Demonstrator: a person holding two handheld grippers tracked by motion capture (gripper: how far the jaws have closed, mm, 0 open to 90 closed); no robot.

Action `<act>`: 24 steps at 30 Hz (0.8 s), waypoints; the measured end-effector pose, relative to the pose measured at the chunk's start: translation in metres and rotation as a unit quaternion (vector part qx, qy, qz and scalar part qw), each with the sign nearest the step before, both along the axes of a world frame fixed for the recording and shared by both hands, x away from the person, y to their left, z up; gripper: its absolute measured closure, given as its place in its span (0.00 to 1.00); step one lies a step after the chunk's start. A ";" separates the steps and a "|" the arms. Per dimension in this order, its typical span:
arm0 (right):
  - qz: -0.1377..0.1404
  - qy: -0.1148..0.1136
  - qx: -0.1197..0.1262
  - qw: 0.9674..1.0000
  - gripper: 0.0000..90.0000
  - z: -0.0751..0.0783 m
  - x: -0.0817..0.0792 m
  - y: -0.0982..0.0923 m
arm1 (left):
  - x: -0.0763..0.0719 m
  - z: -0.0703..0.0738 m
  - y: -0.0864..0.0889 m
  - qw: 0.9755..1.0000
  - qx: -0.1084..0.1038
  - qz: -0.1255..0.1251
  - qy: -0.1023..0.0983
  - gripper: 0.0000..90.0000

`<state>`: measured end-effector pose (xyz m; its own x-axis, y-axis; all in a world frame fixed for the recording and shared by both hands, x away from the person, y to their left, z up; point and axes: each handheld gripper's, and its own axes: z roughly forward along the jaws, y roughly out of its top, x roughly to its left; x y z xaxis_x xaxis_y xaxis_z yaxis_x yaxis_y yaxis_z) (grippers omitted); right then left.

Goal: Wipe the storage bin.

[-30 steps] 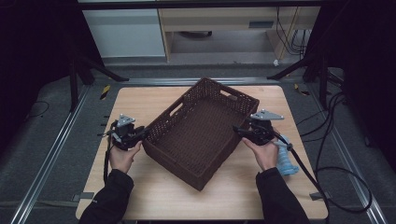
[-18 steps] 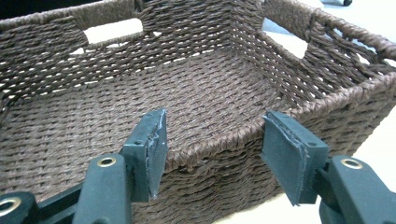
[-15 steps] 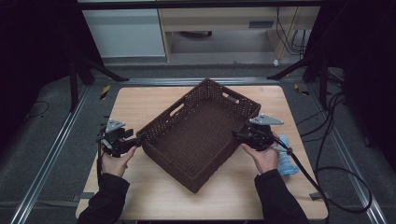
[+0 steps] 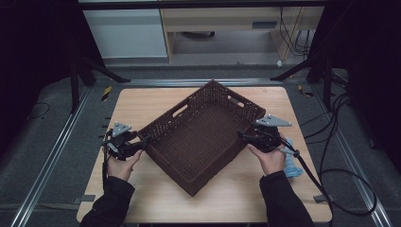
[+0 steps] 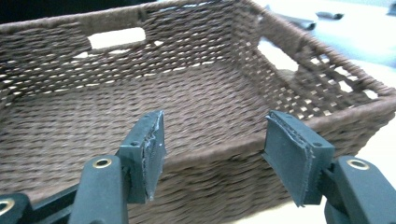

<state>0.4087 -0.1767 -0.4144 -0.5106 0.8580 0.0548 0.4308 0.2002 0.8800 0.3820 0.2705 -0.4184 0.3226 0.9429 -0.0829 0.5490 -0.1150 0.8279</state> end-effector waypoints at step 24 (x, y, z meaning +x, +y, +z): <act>0.008 0.021 0.011 1.000 0.44 0.004 -0.004 -0.005 | -0.005 0.002 -0.005 1.000 0.003 -0.018 0.007 0.38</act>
<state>0.4046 -0.1816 -0.4104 -0.5214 0.8479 0.0962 0.4645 0.1874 0.8655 0.3771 0.2657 -0.4167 0.3548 0.9314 -0.0813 0.5554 -0.1400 0.8197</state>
